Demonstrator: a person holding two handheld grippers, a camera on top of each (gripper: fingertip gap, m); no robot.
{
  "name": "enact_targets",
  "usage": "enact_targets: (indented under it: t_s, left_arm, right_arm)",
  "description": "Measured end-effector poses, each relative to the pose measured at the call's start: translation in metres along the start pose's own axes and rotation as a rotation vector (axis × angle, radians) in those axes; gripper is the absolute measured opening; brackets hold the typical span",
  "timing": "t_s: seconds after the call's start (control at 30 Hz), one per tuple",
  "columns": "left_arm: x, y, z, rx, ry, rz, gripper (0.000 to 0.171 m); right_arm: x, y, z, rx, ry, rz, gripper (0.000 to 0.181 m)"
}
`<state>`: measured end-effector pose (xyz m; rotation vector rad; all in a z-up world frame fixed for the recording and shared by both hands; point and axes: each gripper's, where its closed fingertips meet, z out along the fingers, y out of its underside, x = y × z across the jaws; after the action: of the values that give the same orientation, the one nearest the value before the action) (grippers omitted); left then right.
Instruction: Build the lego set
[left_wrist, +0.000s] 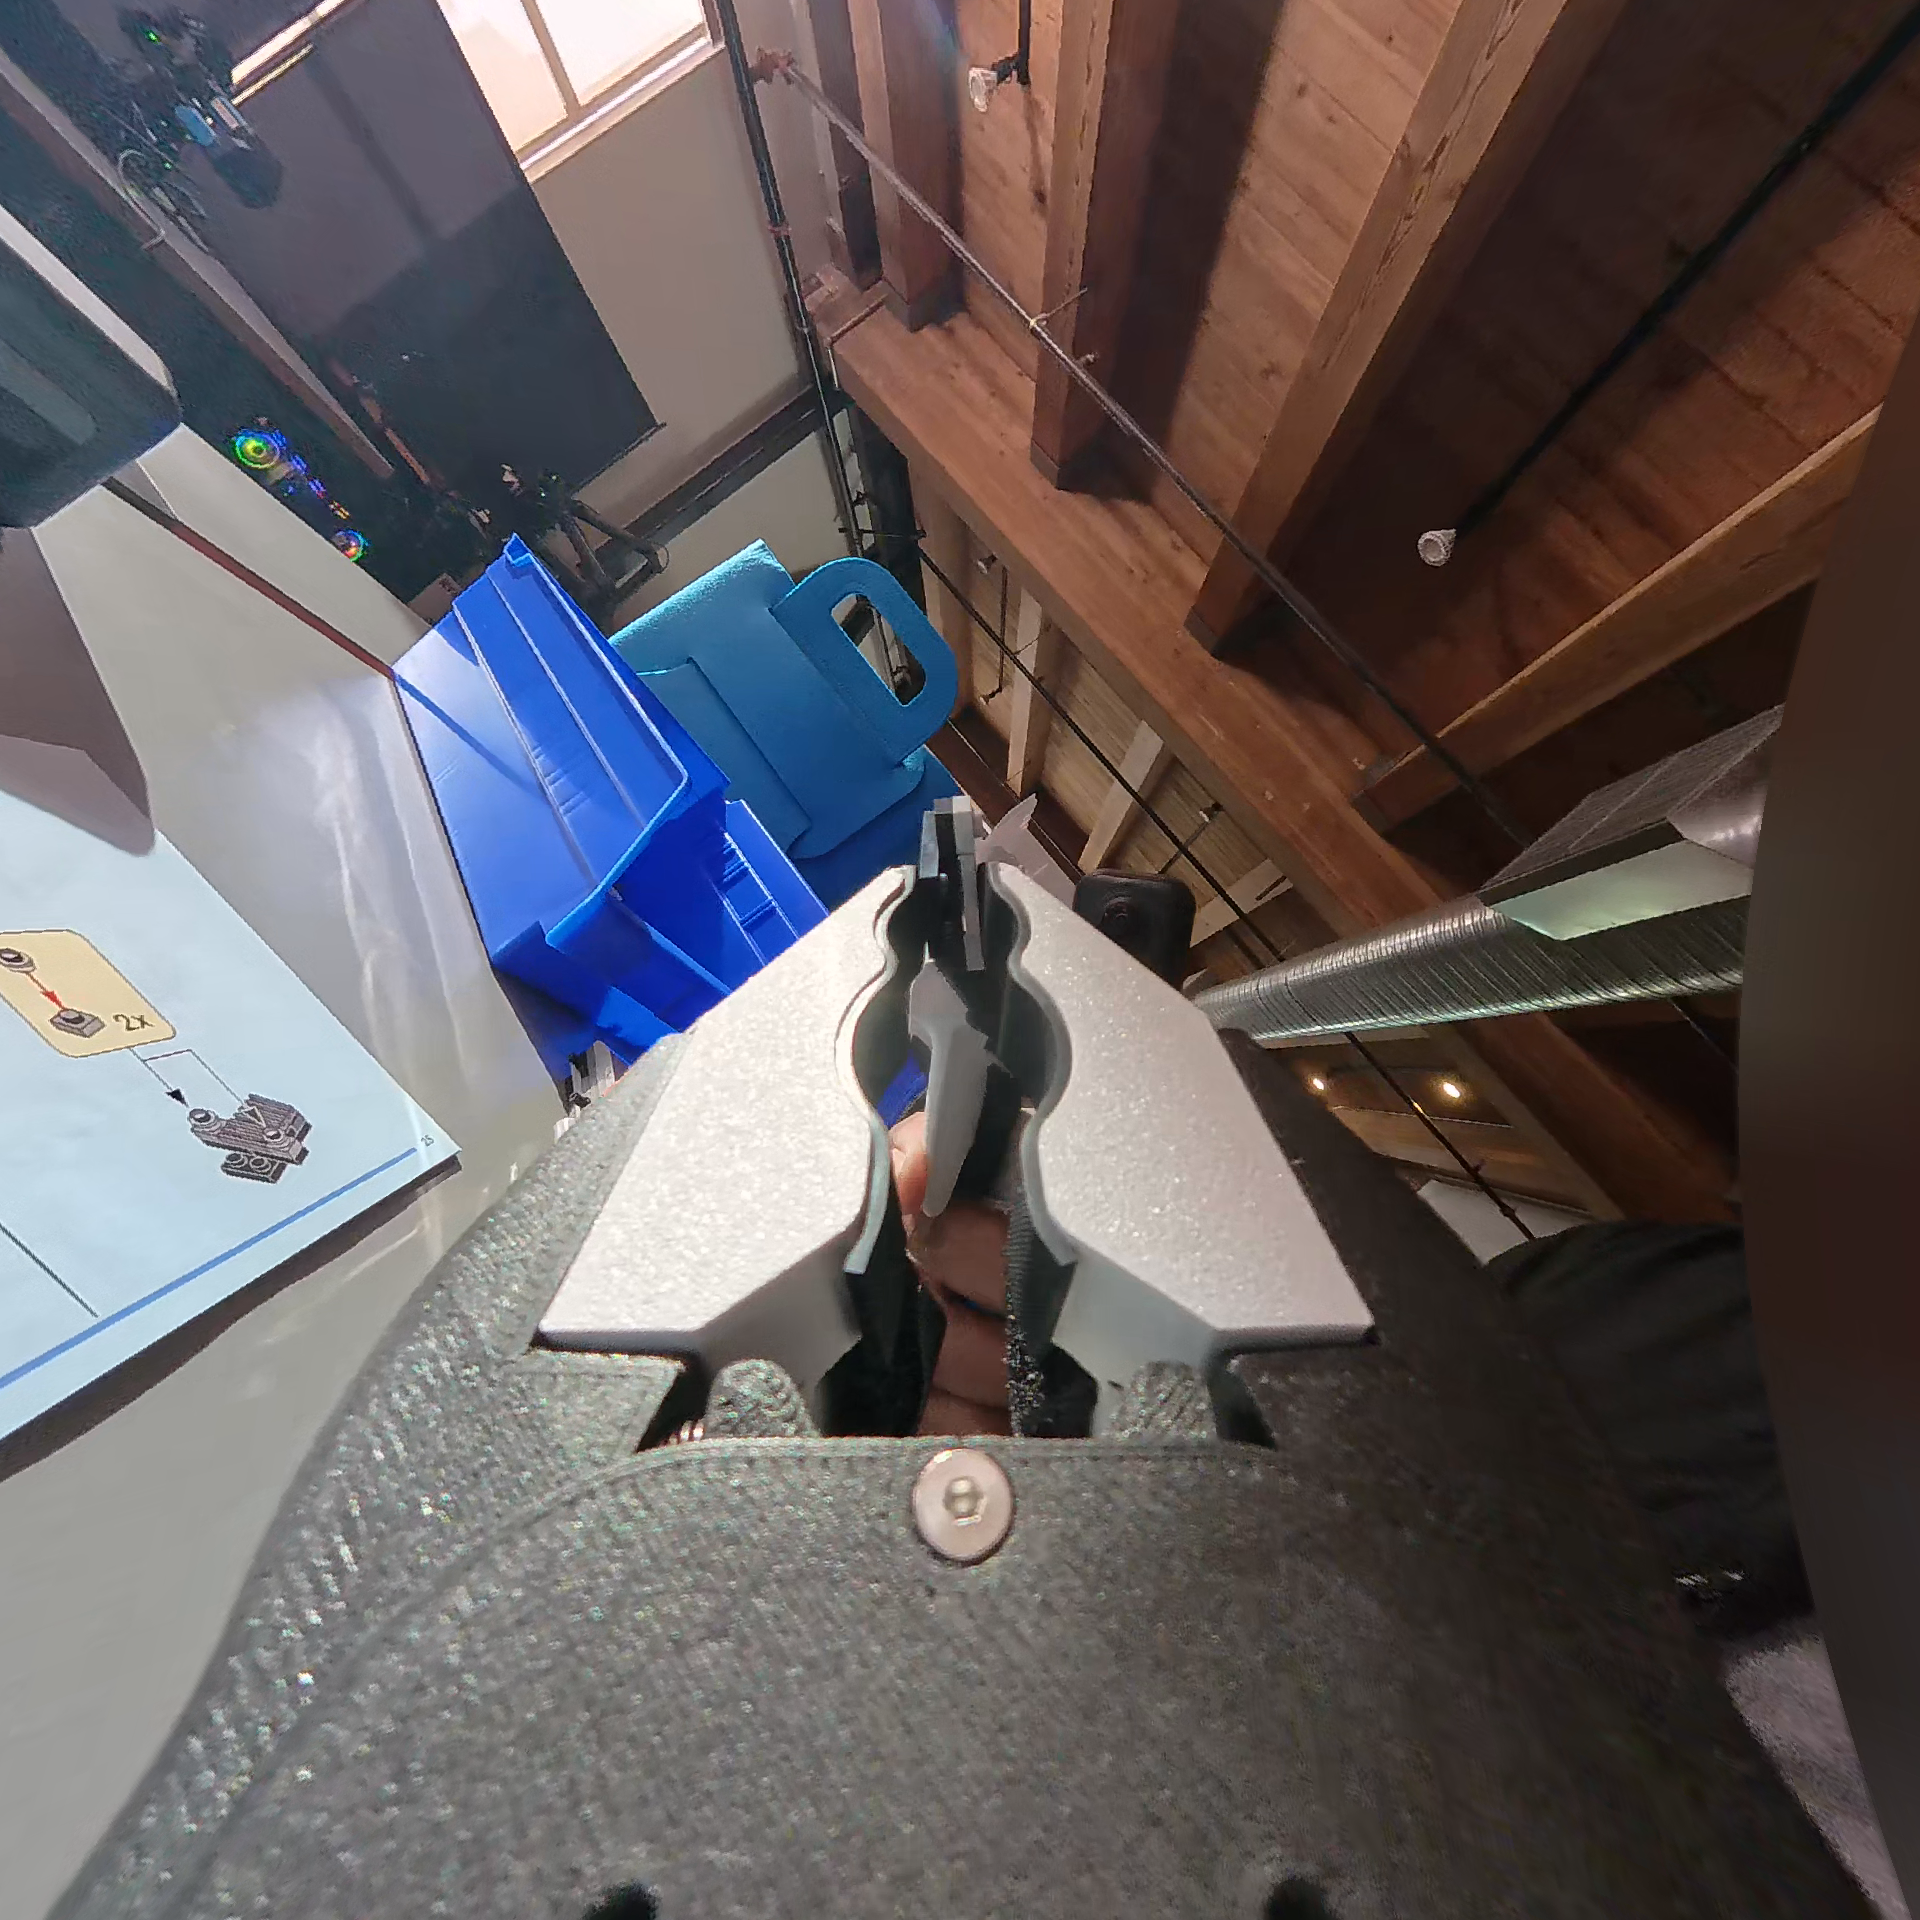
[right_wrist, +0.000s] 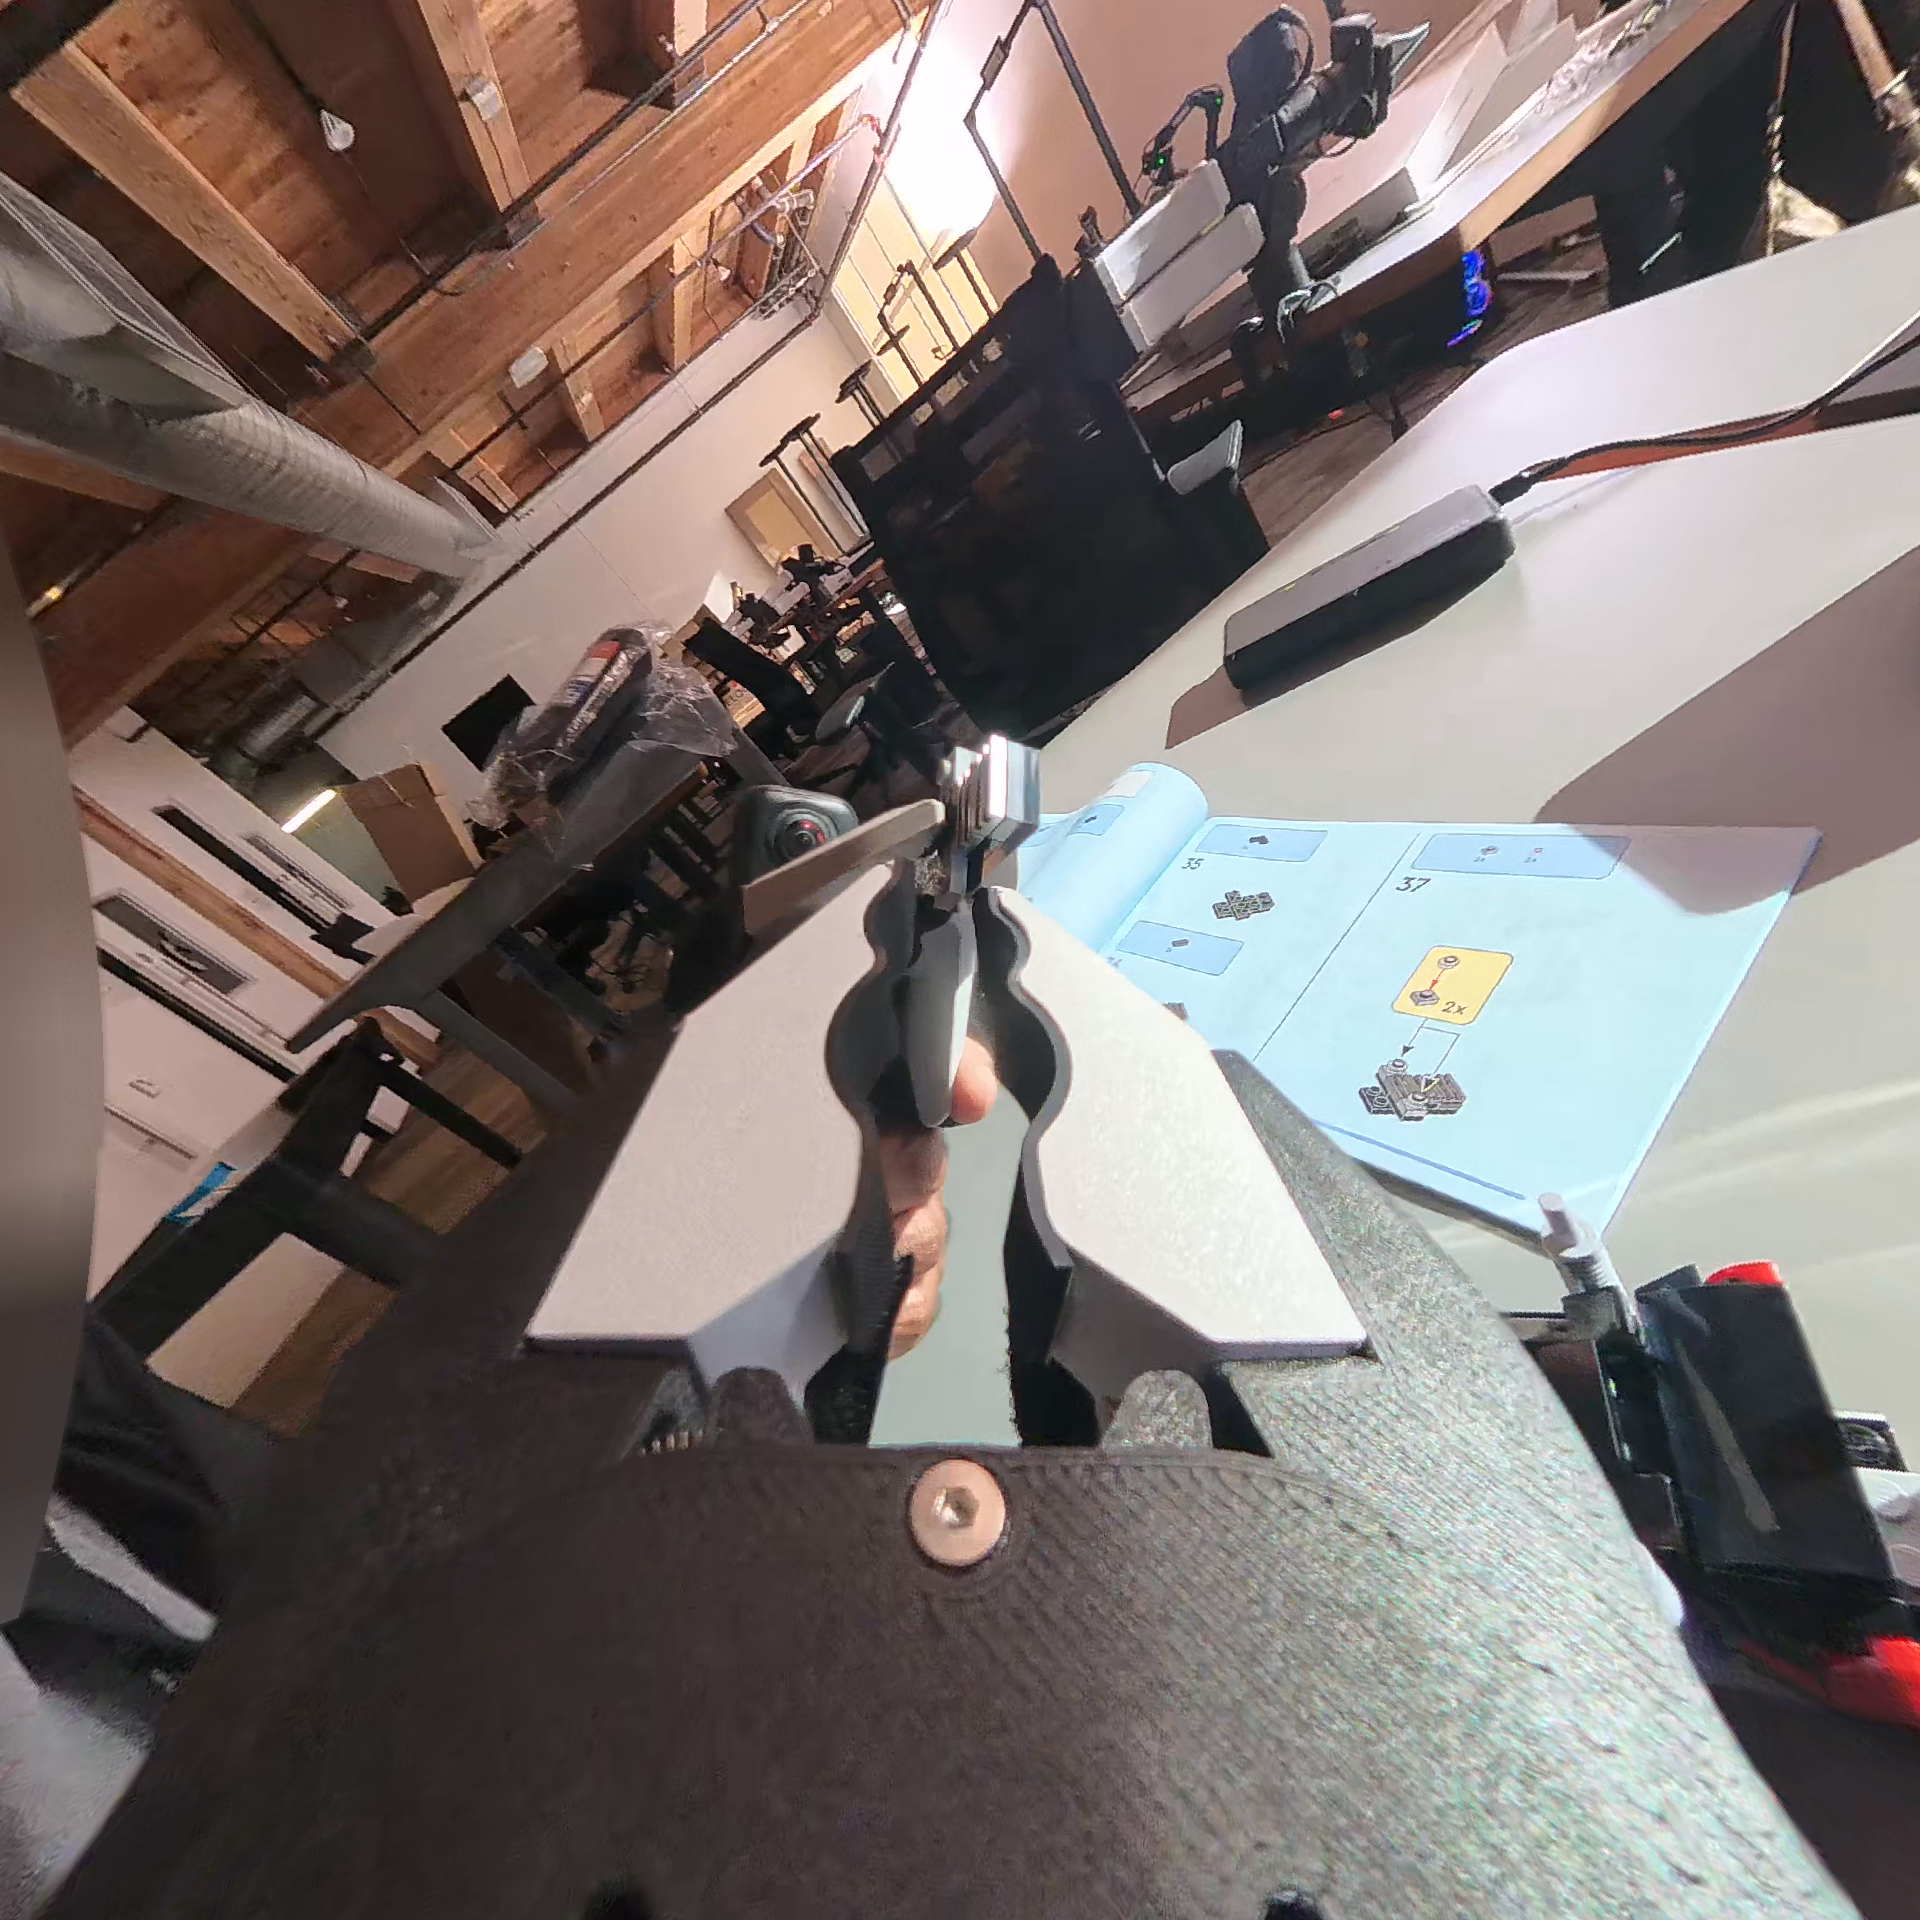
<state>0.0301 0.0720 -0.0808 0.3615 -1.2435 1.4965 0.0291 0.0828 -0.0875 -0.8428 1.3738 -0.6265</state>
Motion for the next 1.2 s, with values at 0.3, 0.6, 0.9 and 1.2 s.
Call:
enact_targets:
  t_s: [0.3, 0.6, 0.9, 1.2]
  left_arm:
    - [0.008, -0.001, 0.001, 0.003, 0.041, 0.016, 0.009]
    - [0.012, 0.0, 0.002, 0.004, 0.08, -0.024, 0.01]
    - [0.015, -0.008, -0.002, 0.054, 0.089, 0.024, 0.01]
    - [0.031, 0.0, 0.002, 0.012, 0.107, 0.209, 0.01]
  right_arm:
    - [-0.006, -0.001, -0.001, 0.028, -0.046, 0.021, 0.013]
    - [-0.009, -0.002, -0.003, 0.053, -0.107, 0.082, 0.012]
    - [-0.017, -0.003, -0.001, 0.061, -0.18, 0.129, 0.029]
    - [-0.025, -0.012, -0.006, 0.106, -0.243, 0.143, 0.028]
